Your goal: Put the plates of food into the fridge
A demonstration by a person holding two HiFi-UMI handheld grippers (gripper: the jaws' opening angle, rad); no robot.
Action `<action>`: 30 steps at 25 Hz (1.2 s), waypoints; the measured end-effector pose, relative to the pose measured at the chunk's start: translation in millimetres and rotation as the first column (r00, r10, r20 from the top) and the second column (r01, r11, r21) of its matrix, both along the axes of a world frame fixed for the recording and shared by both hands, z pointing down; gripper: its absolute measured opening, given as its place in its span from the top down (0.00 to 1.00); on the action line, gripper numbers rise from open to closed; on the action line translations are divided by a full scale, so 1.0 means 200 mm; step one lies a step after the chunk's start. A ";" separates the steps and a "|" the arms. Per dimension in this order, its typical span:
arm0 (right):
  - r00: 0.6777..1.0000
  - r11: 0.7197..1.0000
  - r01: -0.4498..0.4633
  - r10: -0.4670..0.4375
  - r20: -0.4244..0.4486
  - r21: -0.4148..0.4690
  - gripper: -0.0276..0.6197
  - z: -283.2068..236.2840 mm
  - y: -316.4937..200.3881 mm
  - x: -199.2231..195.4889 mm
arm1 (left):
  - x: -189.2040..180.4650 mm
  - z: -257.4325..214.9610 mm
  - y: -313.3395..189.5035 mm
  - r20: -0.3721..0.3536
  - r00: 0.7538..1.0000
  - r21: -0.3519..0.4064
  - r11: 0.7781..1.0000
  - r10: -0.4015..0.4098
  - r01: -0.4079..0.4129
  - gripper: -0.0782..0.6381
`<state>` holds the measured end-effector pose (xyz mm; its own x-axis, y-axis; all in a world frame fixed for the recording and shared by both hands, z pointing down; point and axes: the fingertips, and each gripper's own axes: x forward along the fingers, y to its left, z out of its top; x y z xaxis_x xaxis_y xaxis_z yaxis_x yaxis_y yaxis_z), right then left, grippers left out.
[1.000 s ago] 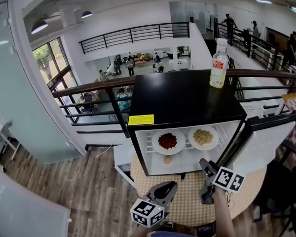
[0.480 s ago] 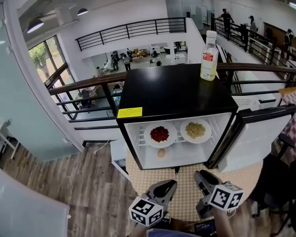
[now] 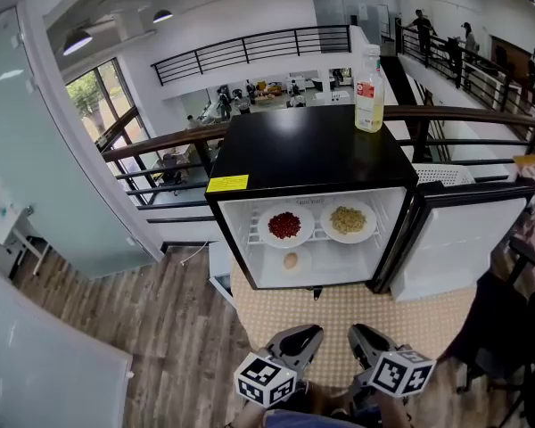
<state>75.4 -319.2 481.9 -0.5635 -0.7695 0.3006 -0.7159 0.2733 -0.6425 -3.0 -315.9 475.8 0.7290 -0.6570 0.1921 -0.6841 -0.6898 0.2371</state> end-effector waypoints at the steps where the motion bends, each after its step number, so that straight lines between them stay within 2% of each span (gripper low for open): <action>1: 1.000 1.000 0.009 -0.009 0.001 -0.003 0.86 0.01 0.03 0.01 | 0.01 0.01 0.03 0.002 1.000 -0.005 1.000 -0.008 0.008 0.85; 8: 0.994 0.994 0.105 -0.106 -0.013 -0.042 0.87 0.09 0.27 0.07 | 0.09 0.07 0.25 0.007 0.997 -0.043 0.996 -0.082 0.082 0.85; 12: 0.983 0.981 0.181 -0.182 -0.022 -0.066 0.88 0.14 0.43 0.07 | 0.12 0.14 0.38 0.007 0.991 -0.077 0.988 -0.133 0.133 0.85; 18: 0.970 0.967 0.238 -0.242 -0.035 -0.094 0.89 0.20 0.61 0.11 | 0.18 0.19 0.54 0.007 0.983 -0.106 0.978 -0.181 0.181 0.85; 23: 0.958 0.955 0.282 -0.285 -0.025 -0.090 0.89 0.20 0.69 0.09 | 0.13 0.16 0.64 0.021 0.974 -0.097 0.969 -0.225 0.226 0.85; 30: 0.955 0.954 0.295 -0.297 -0.029 -0.045 0.89 0.16 0.73 0.03 | 0.10 0.10 0.74 0.050 0.973 -0.056 0.972 -0.227 0.229 0.85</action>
